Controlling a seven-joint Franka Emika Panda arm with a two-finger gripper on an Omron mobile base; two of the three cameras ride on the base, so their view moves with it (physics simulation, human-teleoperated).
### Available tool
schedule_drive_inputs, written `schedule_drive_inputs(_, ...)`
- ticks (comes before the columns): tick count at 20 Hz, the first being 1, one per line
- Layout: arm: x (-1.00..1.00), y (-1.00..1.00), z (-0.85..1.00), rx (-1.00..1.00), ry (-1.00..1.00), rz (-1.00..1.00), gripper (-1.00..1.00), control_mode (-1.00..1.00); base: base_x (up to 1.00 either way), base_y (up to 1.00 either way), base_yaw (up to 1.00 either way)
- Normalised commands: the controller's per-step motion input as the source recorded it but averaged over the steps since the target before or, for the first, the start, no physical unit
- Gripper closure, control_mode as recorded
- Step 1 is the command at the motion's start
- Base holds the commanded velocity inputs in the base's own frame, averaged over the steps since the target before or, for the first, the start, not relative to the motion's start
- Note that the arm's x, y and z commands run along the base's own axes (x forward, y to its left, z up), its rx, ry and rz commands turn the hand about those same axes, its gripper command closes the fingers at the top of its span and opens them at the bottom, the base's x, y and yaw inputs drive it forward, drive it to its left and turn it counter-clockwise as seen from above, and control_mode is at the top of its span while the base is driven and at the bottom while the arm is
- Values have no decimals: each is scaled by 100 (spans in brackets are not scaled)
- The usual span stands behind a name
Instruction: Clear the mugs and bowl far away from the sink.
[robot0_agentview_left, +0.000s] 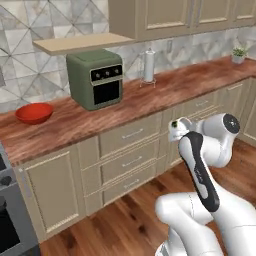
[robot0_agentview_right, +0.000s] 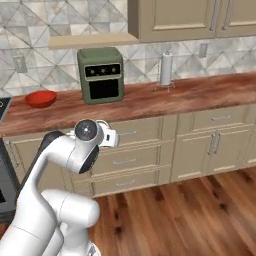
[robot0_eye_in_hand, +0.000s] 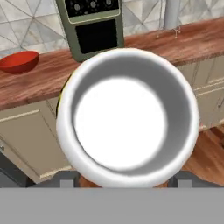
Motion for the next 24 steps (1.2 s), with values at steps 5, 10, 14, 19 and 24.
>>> schedule_drive_inputs(5, 0, 0, 0, 0, 0, 0, 100, 100, 37, 6, 76)
schedule_drive_inputs(10, 0, 0, 0, 0, 0, 0, 100, 100, 100, 2, 40)
schedule_drive_inputs(14, 0, 0, 0, 0, 0, 0, 100, 100, 100, -7, 16)
schedule_drive_inputs(19, 0, 0, 0, 0, 0, 0, 100, 100, 89, -1, 2)
schedule_drive_inputs(24, 0, 0, 0, 0, 0, 0, 100, 100, 59, -4, -1)
